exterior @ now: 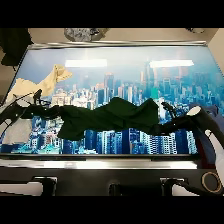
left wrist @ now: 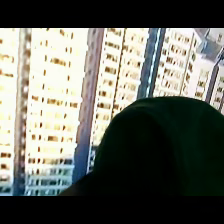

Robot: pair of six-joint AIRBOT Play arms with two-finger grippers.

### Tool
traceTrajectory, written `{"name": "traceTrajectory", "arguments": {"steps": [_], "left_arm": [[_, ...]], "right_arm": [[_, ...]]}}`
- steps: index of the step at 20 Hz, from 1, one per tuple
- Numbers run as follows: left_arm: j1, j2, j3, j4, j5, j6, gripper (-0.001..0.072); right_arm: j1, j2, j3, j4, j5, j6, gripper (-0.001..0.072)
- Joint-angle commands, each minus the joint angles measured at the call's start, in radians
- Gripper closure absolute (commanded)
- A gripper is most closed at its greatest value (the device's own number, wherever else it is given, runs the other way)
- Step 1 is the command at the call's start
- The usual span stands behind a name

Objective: Fold the shirts.

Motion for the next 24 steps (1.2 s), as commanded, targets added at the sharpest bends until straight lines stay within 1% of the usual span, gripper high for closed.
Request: {"name": "traceTrajectory", "arguments": {"steps": [1, 2, 4, 5, 7, 9, 12, 14, 15, 16, 17, 18, 19, 20, 21, 23, 24], "left_arm": [[-0.011, -0.018, 0.002, -0.002, 0.008, 0.003, 0.0647], [-0.011, -0.018, 0.005, -0.002, 0.003, 0.003, 0.0676], [-0.011, -0.014, 0.006, -0.002, -0.005, 0.011, 0.0676], [-0.011, -0.013, 0.006, -0.002, -0.014, 0.012, 0.0677], [-0.011, -0.011, 0.006, -0.002, -0.043, 0.019, 0.0677], [-0.011, -0.011, 0.006, -0.002, -0.068, 0.03, 0.0677], [-0.011, -0.011, 0.006, -0.002, -0.077, 0.041, 0.0677], [-0.011, -0.011, 0.006, -0.002, -0.078, 0.041, 0.0676], [-0.011, -0.011, 0.006, -0.002, -0.08, 0.041, 0.0677], [-0.011, -0.011, 0.006, -0.002, -0.081, 0.041, 0.0677], [-0.011, -0.011, 0.006, -0.002, -0.082, 0.04, 0.0677], [-0.011, -0.011, 0.006, -0.002, -0.085, 0.04, 0.0677], [-0.011, -0.011, 0.006, -0.002, -0.092, 0.04, 0.0676], [-0.011, -0.006, 0.006, -0.002, -0.1, 0.041, 0.0677], [-0.011, 0.006, 0.01, -0.002, -0.103, 0.052, 0.0678], [-0.011, 0.064, 0.056, -0.012, -0.13, 0.109, 0.0679], [-0.011, 0.118, 0.098, -0.044, -0.146, 0.15, 0.0678]], "right_arm": [[0.031, 0.001, -0.01, -0.026, -0.014, 0.045, 0.0077], [0.031, 0.001, -0.022, -0.035, -0.015, 0.06, 0.0078], [0.031, 0.001, -0.054, -0.022, -0.037, 0.083, 0.0105], [0.031, 0.001, -0.065, -0.015, -0.063, 0.083, 0.0107], [0.031, 0.001, -0.066, -0.01, -0.12, 0.106, 0.0154], [0.031, 0.001, -0.066, 0.023, -0.168, 0.118, 0.0155], [0.031, -0.001, -0.066, 0.049, -0.216, 0.167, 0.0155], [0.031, -0.014, -0.066, 0.048, -0.235, 0.185, 0.0219], [0.031, -0.027, -0.066, 0.048, -0.242, 0.2, 0.0228], [0.031, -0.042, -0.066, 0.048, -0.247, 0.211, 0.0298], [0.031, -0.061, -0.066, 0.048, -0.253, 0.228, 0.0387], [0.031, -0.078, -0.066, 0.05, -0.258, 0.233, 0.0516], [0.031, -0.085, -0.066, 0.048, -0.258, 0.233, 0.0666], [0.031, -0.081, -0.064, 0.048, -0.256, 0.216, 0.0669], [0.031, -0.069, -0.056, 0.048, -0.251, 0.175, 0.067], [0.029, 0.0, -0.016, 0.04, -0.226, 0.096, 0.067], [0.029, 0.059, 0.027, 0.032, -0.208, 0.057, 0.067]]}}
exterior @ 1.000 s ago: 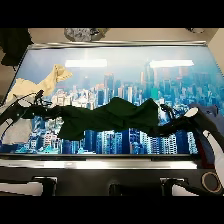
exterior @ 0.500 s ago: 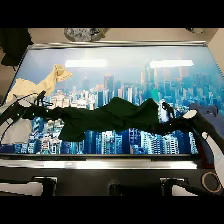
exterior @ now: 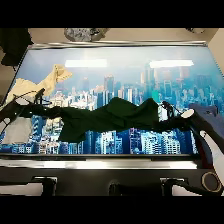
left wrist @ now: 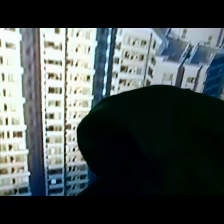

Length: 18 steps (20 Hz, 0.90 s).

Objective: Fold the shirts.

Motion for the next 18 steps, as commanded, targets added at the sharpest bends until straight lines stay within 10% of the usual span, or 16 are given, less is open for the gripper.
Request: {"name": "traceTrajectory", "arguments": {"steps": [1, 4, 9, 18], "left_arm": [[0.0, 0.137, 0.104, -0.078, -0.039, 0.101, 0.0679], [0.005, 0.365, 0.344, -0.177, -0.015, 0.085, 0.0679], [0.097, 0.652, 0.747, 0.21, 0.117, -0.392, 0.068], [0.073, 0.895, 0.762, 0.234, 0.047, -0.394, 0.068]], "right_arm": [[-0.003, 0.15, 0.116, -0.002, 0.056, -0.115, 0.067], [-0.003, 0.399, 0.39, -0.125, 0.035, -0.112, 0.0669], [-0.003, 0.709, 0.888, -0.569, -0.015, 0.105, 0.067], [-0.003, 0.798, 1.028, -0.562, 0.181, 0.105, 0.067]]}}
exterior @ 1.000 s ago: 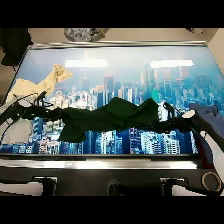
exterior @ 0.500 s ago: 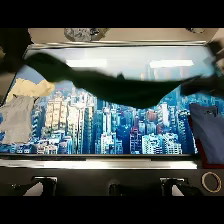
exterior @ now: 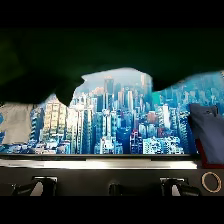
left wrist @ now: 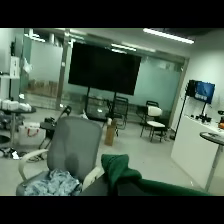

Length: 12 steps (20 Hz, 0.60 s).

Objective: Fold the shirts.

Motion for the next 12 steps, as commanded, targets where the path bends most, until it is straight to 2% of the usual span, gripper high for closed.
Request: {"name": "traceTrajectory", "arguments": {"steps": [1, 3, 4, 7, 9, 12], "left_arm": [[0.0, 0.053, 0.011, 0.072, -0.093, -0.019, 0.068], [0.0, 0.042, 0.011, 0.096, -0.185, -0.018, 0.068], [0.0, 0.011, 0.011, 0.098, -0.285, -0.015, 0.068], [-0.001, -0.135, -0.001, 0.094, -0.462, 0.026, 0.0681], [-0.011, -0.26, -0.061, 0.094, -0.512, 0.063, 0.0681], [-0.081, -0.46, -0.264, 0.094, -0.479, 0.08, 0.0681]], "right_arm": [[0.0, 0.016, 0.039, -0.025, 0.108, 0.006, 0.067], [0.0, 0.004, 0.039, -0.04, 0.169, 0.006, 0.067], [0.0, -0.04, 0.039, -0.043, 0.264, 0.004, 0.067], [0.0, -0.234, 0.039, -0.011, 0.439, -0.072, 0.067], [0.0, -0.426, 0.031, 0.023, 0.501, -0.103, 0.0671], [0.002, -0.737, 0.018, 0.116, 0.499, -0.102, 0.0671]]}}
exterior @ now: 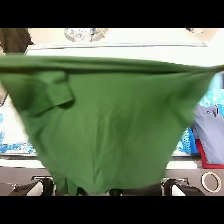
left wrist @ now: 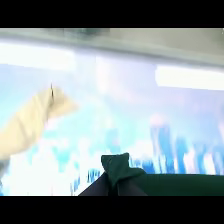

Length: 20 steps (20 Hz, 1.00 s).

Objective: Fold the shirts.

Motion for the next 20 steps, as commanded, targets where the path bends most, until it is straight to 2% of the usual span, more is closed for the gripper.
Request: {"name": "traceTrajectory", "arguments": {"steps": [1, 3, 6, 10, 13, 16, 20], "left_arm": [[-0.078, -0.219, -0.208, 0.009, 0.021, 0.031, 0.0681], [-0.138, -0.348, -0.308, 0.009, 0.188, 0.03, 0.0679], [-0.195, -0.549, -0.298, -0.03, 0.406, 0.034, 0.0679], [-0.204, -0.734, -0.177, -0.101, 0.62, 0.033, 0.0679], [-0.204, -0.798, -0.075, -0.101, 0.699, 0.033, 0.0679], [-0.207, -0.822, -0.049, -0.105, 0.753, 0.018, 0.0679], [-0.211, -0.854, -0.048, -0.109, 0.647, 0.018, 0.0679]], "right_arm": [[0.0, -0.35, -0.006, 0.097, 0.049, -0.018, 0.0671], [0.0, -0.527, -0.006, 0.135, -0.022, -0.011, 0.0671], [0.0, -0.712, -0.006, 0.246, -0.209, -0.009, 0.0671], [0.0, -0.777, -0.005, 0.338, -0.544, -0.028, 0.067], [0.0, -0.776, -0.002, 0.372, -0.737, -0.027, 0.067], [0.0, -0.779, -0.002, 0.369, -0.729, -0.021, 0.067], [0.0, -0.793, -0.002, 0.358, -0.601, -0.02, 0.067]]}}
